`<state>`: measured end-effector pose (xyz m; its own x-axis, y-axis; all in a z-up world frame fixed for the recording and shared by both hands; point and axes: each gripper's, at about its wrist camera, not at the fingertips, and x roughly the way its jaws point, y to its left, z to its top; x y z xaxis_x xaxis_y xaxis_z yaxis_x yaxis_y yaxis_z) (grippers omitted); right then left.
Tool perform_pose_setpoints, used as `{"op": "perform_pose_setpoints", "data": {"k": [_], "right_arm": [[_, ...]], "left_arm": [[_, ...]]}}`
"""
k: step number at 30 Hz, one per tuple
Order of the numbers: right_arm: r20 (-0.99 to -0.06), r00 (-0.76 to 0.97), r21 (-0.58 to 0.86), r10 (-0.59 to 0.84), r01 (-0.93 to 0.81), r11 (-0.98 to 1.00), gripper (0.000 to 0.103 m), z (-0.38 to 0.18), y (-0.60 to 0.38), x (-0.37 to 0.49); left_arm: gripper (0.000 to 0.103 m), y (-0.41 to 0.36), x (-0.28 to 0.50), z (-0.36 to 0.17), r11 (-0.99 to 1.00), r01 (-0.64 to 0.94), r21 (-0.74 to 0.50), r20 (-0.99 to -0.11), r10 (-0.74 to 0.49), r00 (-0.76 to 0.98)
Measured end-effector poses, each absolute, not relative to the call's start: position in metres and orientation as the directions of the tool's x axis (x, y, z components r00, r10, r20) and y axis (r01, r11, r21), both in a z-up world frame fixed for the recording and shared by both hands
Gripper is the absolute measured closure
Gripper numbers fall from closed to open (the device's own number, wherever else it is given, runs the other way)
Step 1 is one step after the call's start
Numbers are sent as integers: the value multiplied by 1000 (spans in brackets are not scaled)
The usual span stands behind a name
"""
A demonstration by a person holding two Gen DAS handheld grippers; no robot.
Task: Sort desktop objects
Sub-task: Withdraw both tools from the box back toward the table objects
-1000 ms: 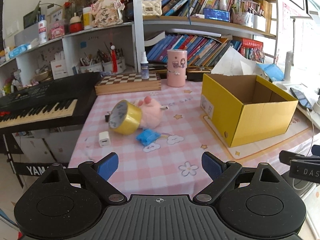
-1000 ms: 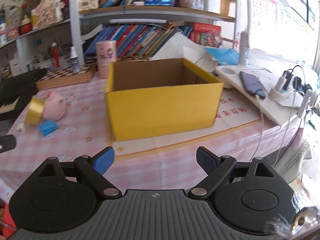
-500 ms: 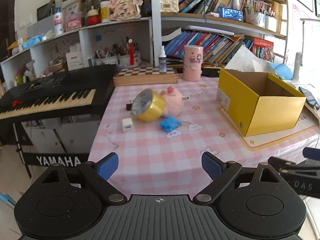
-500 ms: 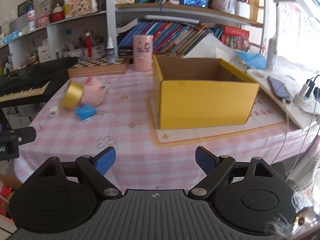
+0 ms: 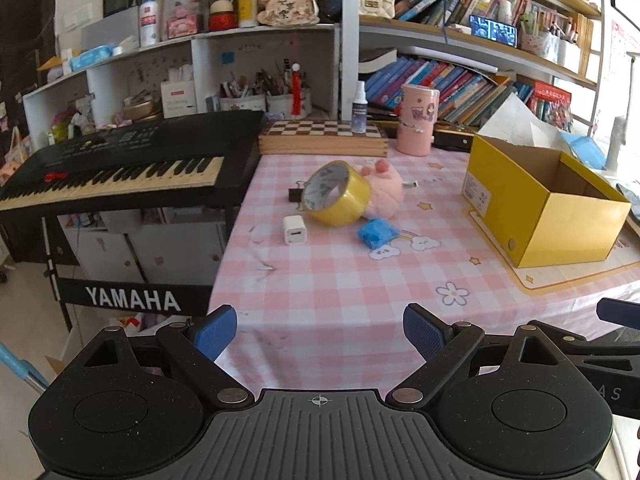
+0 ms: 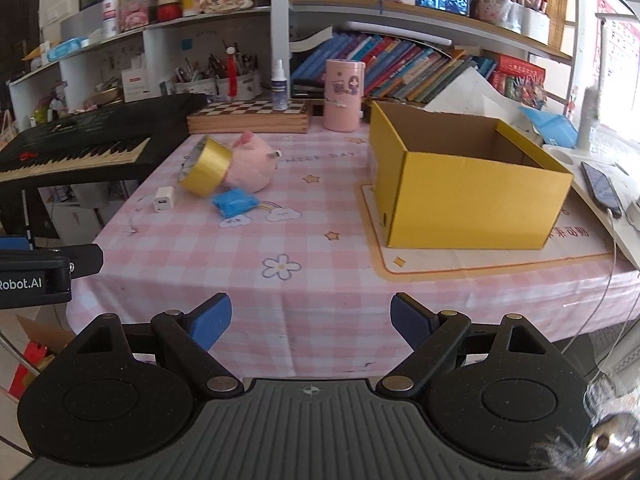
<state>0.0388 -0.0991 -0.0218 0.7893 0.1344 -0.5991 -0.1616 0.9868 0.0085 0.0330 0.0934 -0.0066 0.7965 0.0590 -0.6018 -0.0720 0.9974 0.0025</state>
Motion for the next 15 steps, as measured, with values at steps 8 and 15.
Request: {"op": "perform_pose_setpoints", "data": {"k": [8, 15], "right_arm": [[-594, 787, -6, 166, -210, 978, 16, -16, -79, 44], [-597, 781, -20, 182, -241, 970, 16, -16, -71, 52]], "left_arm": [[11, 109, 34, -6, 994, -105, -16, -601, 74, 796], [11, 113, 39, -7, 992, -121, -26, -601, 81, 795]]}}
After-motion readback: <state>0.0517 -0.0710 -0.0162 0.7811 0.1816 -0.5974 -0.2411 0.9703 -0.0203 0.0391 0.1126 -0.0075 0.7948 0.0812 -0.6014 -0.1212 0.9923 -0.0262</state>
